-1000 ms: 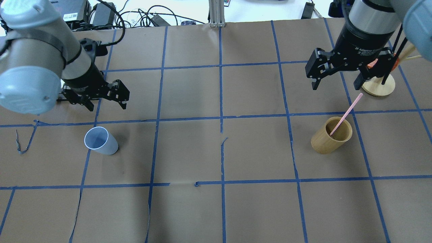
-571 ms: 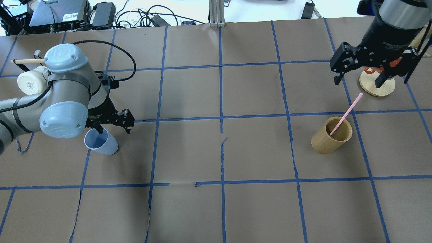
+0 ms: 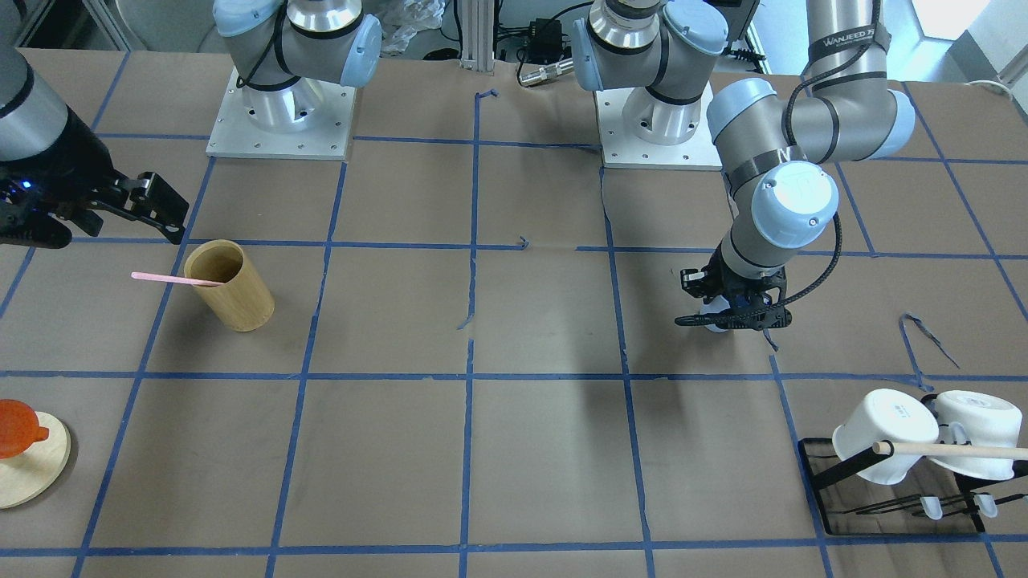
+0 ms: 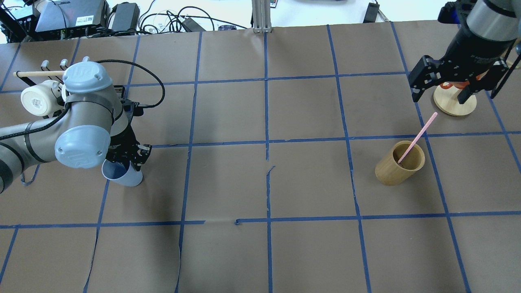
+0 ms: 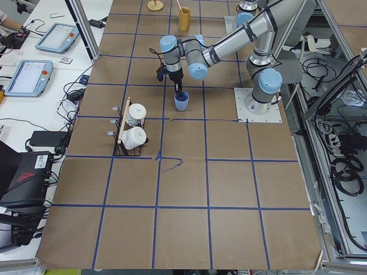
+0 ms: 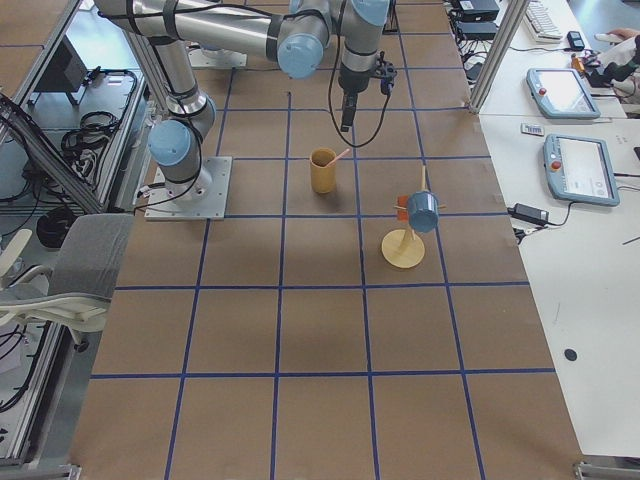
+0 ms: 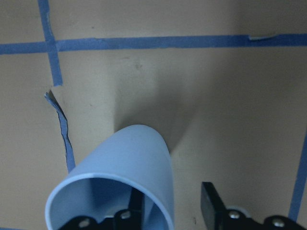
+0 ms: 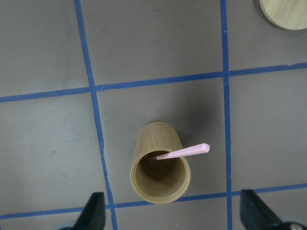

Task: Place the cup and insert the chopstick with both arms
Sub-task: 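Grasp the light blue cup with the left gripper while the right gripper shifts, then carry the blue cup centerward with left gripper while right grasps pink chopstick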

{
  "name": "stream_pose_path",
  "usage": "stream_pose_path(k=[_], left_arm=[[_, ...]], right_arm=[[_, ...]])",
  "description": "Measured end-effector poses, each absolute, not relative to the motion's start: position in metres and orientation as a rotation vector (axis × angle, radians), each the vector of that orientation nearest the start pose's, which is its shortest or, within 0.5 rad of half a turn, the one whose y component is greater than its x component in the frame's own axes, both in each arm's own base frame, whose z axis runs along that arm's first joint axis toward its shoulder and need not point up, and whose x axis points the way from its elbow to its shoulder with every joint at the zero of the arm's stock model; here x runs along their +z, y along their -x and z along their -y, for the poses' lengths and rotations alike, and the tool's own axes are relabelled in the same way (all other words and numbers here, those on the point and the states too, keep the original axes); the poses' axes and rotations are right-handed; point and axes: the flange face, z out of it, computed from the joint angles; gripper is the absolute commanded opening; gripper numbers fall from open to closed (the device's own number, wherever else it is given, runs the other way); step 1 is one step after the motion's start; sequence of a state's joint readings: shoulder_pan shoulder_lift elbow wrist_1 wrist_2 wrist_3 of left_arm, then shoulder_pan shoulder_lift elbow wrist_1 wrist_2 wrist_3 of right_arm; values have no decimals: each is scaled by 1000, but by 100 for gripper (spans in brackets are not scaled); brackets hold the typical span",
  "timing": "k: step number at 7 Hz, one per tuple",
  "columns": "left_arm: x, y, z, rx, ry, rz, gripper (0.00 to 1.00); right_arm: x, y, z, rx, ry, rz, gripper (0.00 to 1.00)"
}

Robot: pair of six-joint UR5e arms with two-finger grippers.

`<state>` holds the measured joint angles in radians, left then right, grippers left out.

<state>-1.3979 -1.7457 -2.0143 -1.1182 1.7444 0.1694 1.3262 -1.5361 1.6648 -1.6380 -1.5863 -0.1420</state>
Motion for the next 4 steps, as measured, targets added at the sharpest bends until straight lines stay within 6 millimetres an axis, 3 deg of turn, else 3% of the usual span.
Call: stream_pose_path(k=[2,3,4], left_arm=[[257,45,496,225,46,-2980,0],[272,77,502,177,131,-2983,0],[288,137,502,135,221,-2999,0]], right_arm=[[400,5,512,55,-190,-3148,100],[385,16,507,79,-234,-3139,99],[371,26,503,86,-277,-3127,86]])
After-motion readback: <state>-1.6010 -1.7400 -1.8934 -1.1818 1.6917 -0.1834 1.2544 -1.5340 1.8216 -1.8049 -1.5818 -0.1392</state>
